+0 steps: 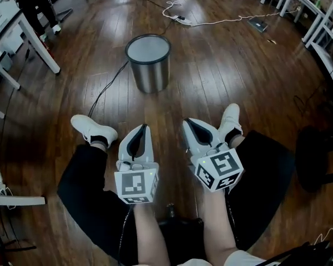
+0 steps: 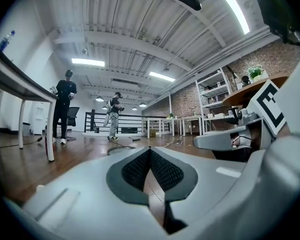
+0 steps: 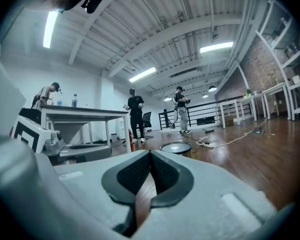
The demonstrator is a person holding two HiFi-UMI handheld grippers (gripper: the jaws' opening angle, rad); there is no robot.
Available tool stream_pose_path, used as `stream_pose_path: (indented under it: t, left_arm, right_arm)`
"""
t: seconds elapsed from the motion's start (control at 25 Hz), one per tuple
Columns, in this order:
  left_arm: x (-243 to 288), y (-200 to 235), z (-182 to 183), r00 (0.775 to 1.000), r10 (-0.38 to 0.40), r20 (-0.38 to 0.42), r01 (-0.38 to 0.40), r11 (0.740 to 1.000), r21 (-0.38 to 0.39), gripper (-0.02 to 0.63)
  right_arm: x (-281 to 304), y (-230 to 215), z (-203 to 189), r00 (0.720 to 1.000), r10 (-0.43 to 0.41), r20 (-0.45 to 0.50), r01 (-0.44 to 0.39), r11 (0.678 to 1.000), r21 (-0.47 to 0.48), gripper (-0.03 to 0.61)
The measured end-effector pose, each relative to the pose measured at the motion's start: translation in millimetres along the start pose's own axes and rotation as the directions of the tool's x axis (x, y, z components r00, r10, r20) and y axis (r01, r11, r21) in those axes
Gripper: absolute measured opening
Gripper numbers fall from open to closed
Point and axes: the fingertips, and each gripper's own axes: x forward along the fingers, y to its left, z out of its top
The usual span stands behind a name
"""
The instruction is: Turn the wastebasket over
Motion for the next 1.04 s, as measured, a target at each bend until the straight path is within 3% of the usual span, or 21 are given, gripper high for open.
stream_pose_path:
  t: [0.08, 0.28, 0.52, 0.64, 0.84, 1.04]
  left_arm:
    - [-23.8, -21.4, 8.9, 1.000, 0.007, 0.003, -0.007, 1.000, -0.006, 0.017]
    - [-69.0, -48.0, 47.1, 0.999, 0.005, 0.048, -0.008, 0.998, 0.068, 0.017]
    - [-130.8, -57.5, 17.6, 0.996, 0.081, 0.038, -0.081, 0.997, -0.012, 0.017]
    - [-151.4, -71.6, 11.8, 0.997, 0.072, 0.035, -0.072, 0.997, 0.004, 0.017]
    - [-195.2, -82.2, 34.5, 0.996, 0.067, 0.055, -0.069, 0.997, 0.031, 0.017]
    - [-201.7, -91.4, 31.0, 0.997, 0.066, 0.045, -0.068, 0.997, 0.048, 0.017]
  right_arm:
    - [-29.4, 10.5, 8.6, 1.000, 0.000, 0.006, 0.000, 1.000, -0.001, -0.008]
    - [-78.1, 39.0, 36.5, 0.998, 0.015, 0.059, -0.011, 0.998, -0.056, -0.008]
    - [-130.8, 71.4, -3.8, 0.997, 0.081, -0.007, -0.081, 0.994, -0.069, -0.008]
    - [-153.2, 79.7, -2.7, 0.996, 0.088, 0.012, -0.087, 0.993, -0.078, -0.008]
    - [-186.2, 111.8, 12.8, 0.994, 0.108, 0.029, -0.105, 0.990, -0.098, -0.008]
    - [-200.1, 111.3, 19.7, 0.992, 0.117, 0.055, -0.111, 0.988, -0.107, -0.008]
